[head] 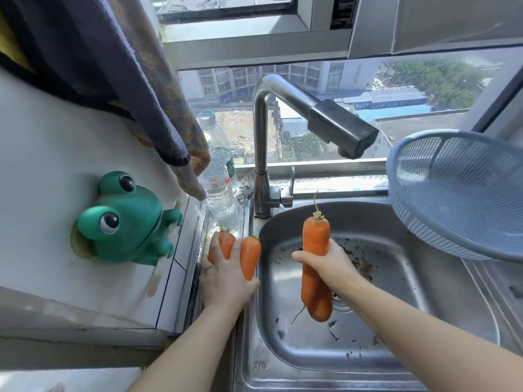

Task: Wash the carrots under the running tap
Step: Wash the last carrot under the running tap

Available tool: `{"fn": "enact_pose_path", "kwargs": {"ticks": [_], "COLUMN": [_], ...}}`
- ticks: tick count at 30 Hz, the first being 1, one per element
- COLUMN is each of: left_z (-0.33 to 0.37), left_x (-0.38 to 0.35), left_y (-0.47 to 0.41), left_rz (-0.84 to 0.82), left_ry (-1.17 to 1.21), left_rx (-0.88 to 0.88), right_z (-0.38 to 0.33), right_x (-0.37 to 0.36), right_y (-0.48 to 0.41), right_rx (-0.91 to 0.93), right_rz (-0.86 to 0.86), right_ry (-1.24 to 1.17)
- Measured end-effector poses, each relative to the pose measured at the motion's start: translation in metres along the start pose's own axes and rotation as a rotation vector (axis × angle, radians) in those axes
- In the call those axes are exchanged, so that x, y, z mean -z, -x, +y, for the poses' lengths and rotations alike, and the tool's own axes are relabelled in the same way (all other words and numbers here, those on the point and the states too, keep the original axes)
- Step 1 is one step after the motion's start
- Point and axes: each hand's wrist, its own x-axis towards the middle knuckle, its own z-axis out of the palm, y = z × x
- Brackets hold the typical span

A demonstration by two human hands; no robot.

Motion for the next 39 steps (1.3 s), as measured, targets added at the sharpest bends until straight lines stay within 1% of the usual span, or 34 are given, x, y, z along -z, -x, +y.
{"fn": "enact_pose_path", "kwargs": {"ticks": [5, 6, 9, 10, 12, 15, 18, 20, 22, 24, 27, 30, 33, 36, 39], "left_z": [0.011, 0.018, 0.048, 0.062, 0.090, 0.139, 0.190, 0.226, 0.266, 0.308, 0.361, 0.398, 0.423, 0.438, 0.450], "left_x": [0.013, 0.016, 0.027, 0.032, 0.041, 0.064, 0.088, 0.103, 0.114, 0.122, 0.117, 0.095, 0.066, 0.038, 0.011], "left_y": [0.011, 0.015, 0.030, 0.035, 0.046, 0.058, 0.059, 0.051, 0.037, 0.021, -0.002, -0.025, -0.052, -0.073, -0.087], "left_rz": [0.004, -0.020, -0.136, -0.179, -0.240, -0.287, -0.248, -0.222, -0.207, -0.159, -0.143, -0.208, -0.240, -0.256, -0.261], "left_ry": [0.090, 0.146, 0.435, 0.500, 0.554, 0.633, 0.702, 0.751, 0.792, 0.811, 0.793, 0.739, 0.615, 0.538, 0.497], "left_rx": [-0.080, -0.103, -0.154, -0.187, -0.305, -0.454, -0.569, -0.621, -0.652, -0.677, -0.650, -0.587, -0.525, -0.519, -0.509], "right_z": [0.002, 0.002, -0.001, -0.002, -0.008, -0.027, -0.057, -0.075, -0.092, -0.106, -0.114, -0.096, -0.067, -0.037, -0.017], "right_x": [0.016, 0.021, 0.040, 0.048, 0.068, 0.104, 0.146, 0.175, 0.205, 0.233, 0.271, 0.302, 0.323, 0.335, 0.340], "right_y": [0.007, 0.009, 0.020, 0.025, 0.036, 0.057, 0.075, 0.077, 0.072, 0.060, 0.033, -0.006, -0.045, -0.081, -0.111], "right_rx": [0.060, 0.078, 0.111, 0.121, 0.173, 0.273, 0.347, 0.388, 0.414, 0.413, 0.319, 0.105, -0.071, -0.231, -0.351], "right_rz": [0.072, 0.103, 0.162, 0.183, 0.244, 0.344, 0.490, 0.588, 0.679, 0.752, 0.770, 0.710, 0.618, 0.576, 0.478], "right_ry": [-0.006, -0.006, 0.012, 0.006, -0.045, -0.204, -0.352, -0.410, -0.391, -0.299, -0.134, -0.043, -0.088, 0.013, 0.119]}}
